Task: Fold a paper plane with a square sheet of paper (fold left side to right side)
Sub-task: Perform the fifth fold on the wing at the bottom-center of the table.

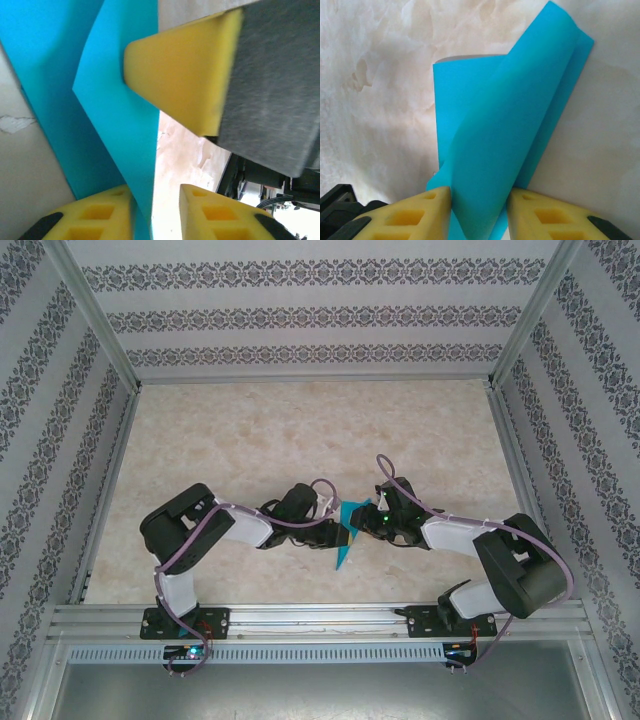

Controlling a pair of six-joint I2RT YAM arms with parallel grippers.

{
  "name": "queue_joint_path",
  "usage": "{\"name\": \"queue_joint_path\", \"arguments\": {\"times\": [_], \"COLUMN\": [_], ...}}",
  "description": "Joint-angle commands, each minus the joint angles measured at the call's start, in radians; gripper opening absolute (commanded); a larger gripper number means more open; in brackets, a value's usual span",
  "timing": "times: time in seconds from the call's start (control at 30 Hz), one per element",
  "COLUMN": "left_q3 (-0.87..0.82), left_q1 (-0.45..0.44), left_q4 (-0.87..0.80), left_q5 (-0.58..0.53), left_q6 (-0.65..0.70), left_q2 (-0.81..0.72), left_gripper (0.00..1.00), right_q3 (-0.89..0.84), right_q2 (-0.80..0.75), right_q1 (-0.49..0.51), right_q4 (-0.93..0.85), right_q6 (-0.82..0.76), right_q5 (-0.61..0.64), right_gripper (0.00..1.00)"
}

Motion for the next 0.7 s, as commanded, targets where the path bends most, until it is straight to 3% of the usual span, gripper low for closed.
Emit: {"name": "queue_joint_path", "arguments": {"times": [0.0,0.43,0.67], "left_q3": [-0.016,0.046,0.074], "left_q1": [0.032,0.062,0.062], "left_q4": [-0.061,-0.128,-0.120], "left_q5": [-0.025,-0.020,-0.006], "left_q6": [0.035,0.061,0.060], "left_q2": [-0.065,-0.016,0.021], "left_gripper": [0.31,0.33,0.28], "right_q3": [0.002,0.001,0.002], "right_q2": [0.051,0.046,0.050], "right_q1": [0.016,0.015,0.016], "right_q4": [-0.001,-0.006,-0.006], "right_q6": [-0.016,-0.019,-0.020], "right_q5": [0.025,0.025,0.022], "right_gripper": [0.36,0.36,0.36]}}
